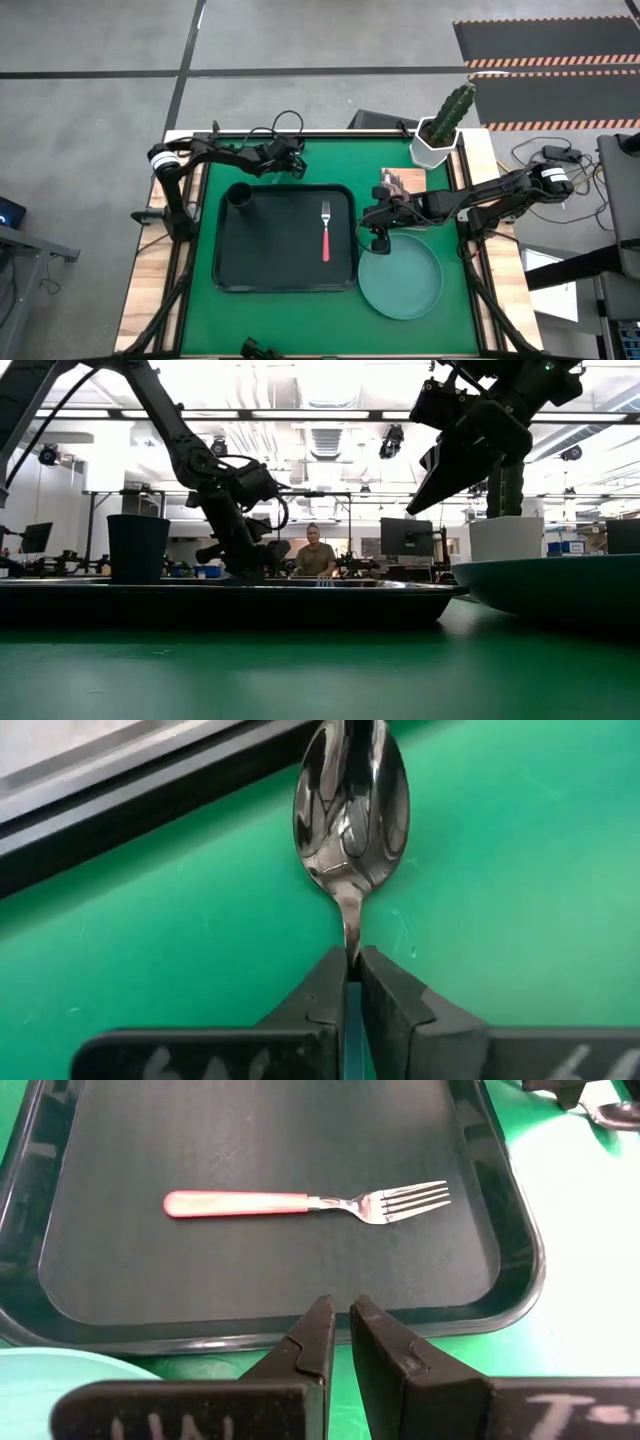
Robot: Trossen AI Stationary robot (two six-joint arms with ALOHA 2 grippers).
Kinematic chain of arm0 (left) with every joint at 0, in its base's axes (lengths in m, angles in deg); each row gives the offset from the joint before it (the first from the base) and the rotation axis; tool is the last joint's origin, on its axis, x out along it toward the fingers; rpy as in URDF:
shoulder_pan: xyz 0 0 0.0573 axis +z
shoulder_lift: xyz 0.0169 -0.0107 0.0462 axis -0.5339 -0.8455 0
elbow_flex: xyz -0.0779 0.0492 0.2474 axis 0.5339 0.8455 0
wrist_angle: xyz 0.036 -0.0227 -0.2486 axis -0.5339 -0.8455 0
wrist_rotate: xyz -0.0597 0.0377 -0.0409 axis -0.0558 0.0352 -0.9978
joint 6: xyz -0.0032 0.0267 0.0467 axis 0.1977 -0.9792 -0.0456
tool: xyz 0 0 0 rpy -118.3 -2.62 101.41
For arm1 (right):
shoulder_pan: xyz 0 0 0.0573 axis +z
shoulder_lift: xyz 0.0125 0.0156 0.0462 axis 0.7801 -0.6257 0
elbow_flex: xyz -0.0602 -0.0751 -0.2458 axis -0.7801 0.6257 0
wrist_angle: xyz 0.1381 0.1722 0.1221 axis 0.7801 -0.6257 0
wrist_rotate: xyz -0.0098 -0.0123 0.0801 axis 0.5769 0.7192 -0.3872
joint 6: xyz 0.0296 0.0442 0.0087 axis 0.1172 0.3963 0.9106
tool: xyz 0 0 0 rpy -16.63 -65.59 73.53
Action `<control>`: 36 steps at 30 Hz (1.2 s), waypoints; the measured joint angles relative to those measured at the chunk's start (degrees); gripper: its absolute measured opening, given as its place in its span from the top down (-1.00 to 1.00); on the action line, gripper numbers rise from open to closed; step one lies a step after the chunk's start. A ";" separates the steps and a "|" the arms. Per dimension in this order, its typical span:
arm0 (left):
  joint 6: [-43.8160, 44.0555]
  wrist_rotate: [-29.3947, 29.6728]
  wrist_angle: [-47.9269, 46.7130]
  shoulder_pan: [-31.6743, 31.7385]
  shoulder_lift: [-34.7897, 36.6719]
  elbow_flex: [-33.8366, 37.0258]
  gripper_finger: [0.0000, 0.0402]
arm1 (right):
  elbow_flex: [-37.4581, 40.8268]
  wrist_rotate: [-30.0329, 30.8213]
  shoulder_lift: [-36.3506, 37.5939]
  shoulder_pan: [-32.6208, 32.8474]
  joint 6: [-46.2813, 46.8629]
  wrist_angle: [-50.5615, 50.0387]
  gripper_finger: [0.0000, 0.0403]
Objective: Pick and place plate/cup/fork/spoon on tray
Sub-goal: Put the blue spoon on the black serving tray
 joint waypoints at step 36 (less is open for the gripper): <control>17.28 2.78 -11.71 -38.31 21.59 2.78 1.00 | 0.02 0.00 -0.02 0.02 0.13 -0.42 0.87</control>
